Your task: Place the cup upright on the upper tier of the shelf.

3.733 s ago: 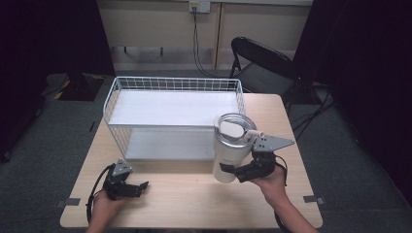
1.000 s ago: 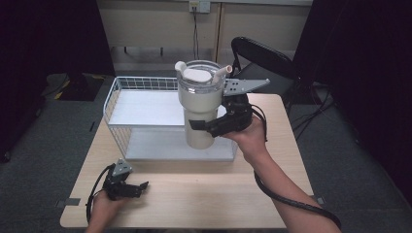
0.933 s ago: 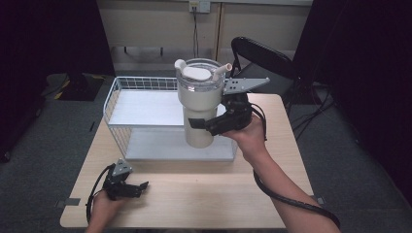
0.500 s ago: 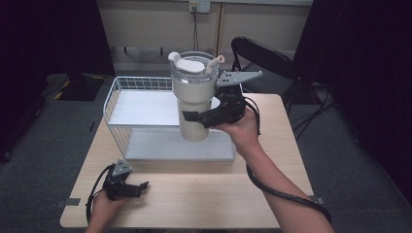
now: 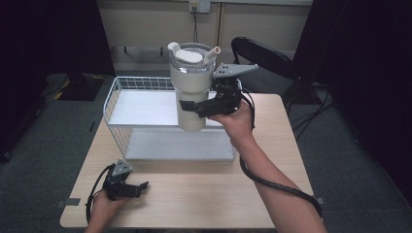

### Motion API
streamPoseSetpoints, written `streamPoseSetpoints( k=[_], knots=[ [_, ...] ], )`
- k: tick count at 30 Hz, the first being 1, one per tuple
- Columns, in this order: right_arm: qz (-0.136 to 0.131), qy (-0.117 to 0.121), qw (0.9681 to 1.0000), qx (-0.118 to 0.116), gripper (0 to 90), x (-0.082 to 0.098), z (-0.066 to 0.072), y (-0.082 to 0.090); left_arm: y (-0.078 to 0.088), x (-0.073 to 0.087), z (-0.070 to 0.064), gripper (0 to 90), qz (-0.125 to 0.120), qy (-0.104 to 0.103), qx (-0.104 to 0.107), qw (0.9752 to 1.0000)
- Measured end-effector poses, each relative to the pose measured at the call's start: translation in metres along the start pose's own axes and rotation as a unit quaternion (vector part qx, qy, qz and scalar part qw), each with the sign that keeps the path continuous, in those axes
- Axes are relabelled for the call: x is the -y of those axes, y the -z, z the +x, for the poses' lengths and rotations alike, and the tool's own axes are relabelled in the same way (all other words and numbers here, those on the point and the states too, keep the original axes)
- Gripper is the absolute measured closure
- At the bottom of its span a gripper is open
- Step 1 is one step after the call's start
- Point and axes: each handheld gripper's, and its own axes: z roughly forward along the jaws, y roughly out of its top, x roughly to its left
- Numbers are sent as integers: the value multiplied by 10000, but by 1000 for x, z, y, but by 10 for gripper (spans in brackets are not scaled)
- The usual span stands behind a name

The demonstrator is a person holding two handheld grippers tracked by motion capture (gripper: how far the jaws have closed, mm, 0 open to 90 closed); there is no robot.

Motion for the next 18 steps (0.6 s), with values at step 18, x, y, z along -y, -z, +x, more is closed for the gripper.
streamPoseSetpoints(
  k=[18],
  knots=[
    [21,-109,9986,526,95,-2,-22,-8,0,0,0,67,0,12,-2,10000]
  ],
)
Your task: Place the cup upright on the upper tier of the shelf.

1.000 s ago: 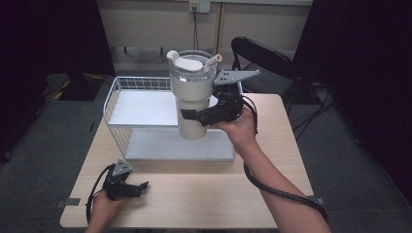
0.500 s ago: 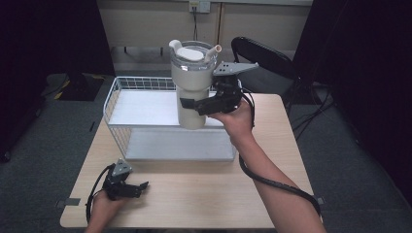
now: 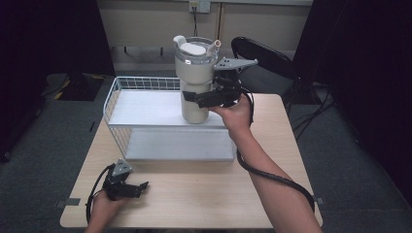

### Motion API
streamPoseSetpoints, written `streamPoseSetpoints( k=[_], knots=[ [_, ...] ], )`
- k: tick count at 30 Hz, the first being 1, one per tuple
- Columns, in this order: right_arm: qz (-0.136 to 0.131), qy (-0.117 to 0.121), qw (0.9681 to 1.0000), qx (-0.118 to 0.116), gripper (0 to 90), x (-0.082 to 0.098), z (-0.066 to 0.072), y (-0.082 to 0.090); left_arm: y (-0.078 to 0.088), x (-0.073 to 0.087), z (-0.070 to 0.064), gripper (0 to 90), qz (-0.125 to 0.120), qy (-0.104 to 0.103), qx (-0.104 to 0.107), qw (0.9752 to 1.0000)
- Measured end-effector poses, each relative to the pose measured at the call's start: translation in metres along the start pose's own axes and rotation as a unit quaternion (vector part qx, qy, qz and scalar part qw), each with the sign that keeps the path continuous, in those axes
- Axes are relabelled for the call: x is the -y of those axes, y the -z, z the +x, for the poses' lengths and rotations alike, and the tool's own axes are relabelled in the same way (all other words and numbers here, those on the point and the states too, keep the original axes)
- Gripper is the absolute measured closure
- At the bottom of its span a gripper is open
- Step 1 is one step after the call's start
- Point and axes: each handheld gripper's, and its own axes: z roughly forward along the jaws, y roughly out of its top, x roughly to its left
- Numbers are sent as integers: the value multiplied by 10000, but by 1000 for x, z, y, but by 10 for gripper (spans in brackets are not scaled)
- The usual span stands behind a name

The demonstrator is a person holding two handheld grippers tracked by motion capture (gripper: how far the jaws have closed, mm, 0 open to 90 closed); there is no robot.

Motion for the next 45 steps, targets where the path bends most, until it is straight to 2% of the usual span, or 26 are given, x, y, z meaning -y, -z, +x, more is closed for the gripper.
streamPoseSetpoints(
  k=[18,27,31,45],
  knots=[
    [56,108,9995,306,95,-6,-9,-7,0,0,0,68,-2,2,-1,10000],
    [-6,53,9991,409,95,-6,-12,-11,0,0,0,67,-4,4,1,10000],
    [63,121,9988,478,95,-6,-14,-15,0,0,0,67,-3,3,-1,10000],
    [81,85,9978,655,95,-1,-19,-23,0,0,0,67,-1,-8,11,10000]
  ],
)
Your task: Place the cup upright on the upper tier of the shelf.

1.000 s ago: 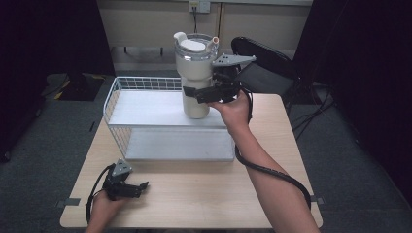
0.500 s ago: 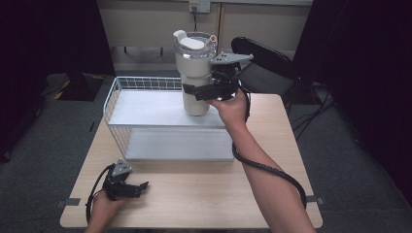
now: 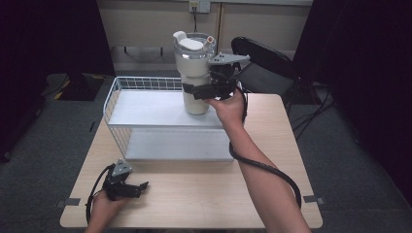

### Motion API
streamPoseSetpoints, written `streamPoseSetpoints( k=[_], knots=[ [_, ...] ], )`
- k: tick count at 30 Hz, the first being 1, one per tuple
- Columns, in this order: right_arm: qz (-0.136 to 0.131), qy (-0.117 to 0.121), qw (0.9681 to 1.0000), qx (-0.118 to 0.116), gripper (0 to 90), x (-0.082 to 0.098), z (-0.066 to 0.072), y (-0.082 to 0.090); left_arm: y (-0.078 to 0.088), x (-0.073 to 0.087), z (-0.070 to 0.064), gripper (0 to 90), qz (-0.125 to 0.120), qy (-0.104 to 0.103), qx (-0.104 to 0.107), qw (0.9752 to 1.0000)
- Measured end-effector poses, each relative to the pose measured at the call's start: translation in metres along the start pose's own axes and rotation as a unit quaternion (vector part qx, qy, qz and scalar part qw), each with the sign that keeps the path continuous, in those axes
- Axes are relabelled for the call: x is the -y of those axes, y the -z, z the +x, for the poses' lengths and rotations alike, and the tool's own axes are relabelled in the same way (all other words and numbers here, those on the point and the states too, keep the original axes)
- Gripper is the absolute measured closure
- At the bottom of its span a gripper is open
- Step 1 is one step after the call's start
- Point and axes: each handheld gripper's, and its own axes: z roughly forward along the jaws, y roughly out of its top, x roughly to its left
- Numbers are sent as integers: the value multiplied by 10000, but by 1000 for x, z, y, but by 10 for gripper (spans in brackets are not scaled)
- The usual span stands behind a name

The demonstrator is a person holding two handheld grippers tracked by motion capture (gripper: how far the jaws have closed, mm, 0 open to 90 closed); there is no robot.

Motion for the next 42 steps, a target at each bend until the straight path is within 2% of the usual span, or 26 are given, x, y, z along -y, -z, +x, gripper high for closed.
streamPoseSetpoints(
  k=[9,20,30,37,42],
  knots=[
    [-14,-94,9999,72,95,4,-2,-2,0,0,0,68,-1,3,-2,10000],
    [57,-84,9998,193,94,11,-6,-4,0,0,0,67,-1,2,-2,10000],
    [67,-17,9998,181,93,13,-6,-4,0,0,0,68,-6,16,-8,10000],
    [-9,-58,9999,136,91,17,-9,-2,0,0,0,68,-8,19,-8,10000],
    [47,-55,9999,100,89,17,-10,-1,0,0,0,68,-5,16,-9,10000]
  ],
)
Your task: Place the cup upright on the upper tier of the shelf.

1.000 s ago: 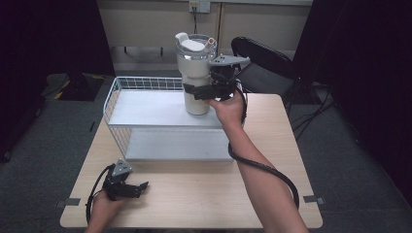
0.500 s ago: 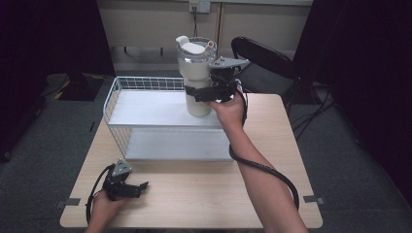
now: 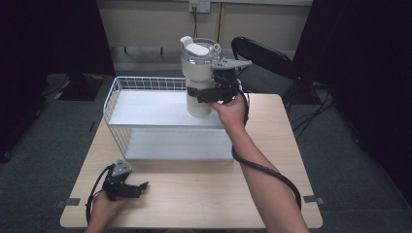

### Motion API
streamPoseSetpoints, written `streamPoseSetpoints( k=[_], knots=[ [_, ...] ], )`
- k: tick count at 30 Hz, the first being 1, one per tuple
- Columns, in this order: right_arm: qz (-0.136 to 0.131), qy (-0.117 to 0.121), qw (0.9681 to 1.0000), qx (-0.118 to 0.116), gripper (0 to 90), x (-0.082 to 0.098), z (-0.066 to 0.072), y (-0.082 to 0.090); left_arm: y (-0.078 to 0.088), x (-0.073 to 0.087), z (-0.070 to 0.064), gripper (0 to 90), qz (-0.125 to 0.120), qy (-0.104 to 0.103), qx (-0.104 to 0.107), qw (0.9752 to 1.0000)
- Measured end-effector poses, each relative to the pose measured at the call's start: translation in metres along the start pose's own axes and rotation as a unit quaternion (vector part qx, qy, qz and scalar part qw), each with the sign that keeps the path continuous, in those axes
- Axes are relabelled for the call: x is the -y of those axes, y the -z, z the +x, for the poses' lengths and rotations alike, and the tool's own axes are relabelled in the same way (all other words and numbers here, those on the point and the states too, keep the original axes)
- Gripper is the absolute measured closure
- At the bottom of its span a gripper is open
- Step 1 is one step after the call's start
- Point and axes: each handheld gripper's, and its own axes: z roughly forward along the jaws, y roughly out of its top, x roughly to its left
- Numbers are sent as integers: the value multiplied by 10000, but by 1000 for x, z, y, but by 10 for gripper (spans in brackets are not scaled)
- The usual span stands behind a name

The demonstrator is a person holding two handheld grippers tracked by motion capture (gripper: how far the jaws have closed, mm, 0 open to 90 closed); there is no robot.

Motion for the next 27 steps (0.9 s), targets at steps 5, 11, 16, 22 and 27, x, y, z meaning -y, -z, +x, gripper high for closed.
streamPoseSetpoints(
  k=[5,11,16,22,27],
  knots=[
    [-22,128,9998,124,86,3,4,2,0,0,0,68,-2,6,0,10000],
    [92,151,9997,192,83,5,6,3,0,0,0,68,-1,6,0,10000],
    [184,200,9993,241,82,7,7,6,0,0,0,68,-2,6,-1,10000],
    [363,125,9990,224,81,11,6,10,0,0,0,68,-2,7,0,10000],
    [401,156,9987,255,81,16,6,18,0,0,0,68,-1,5,1,10000]
  ],
)
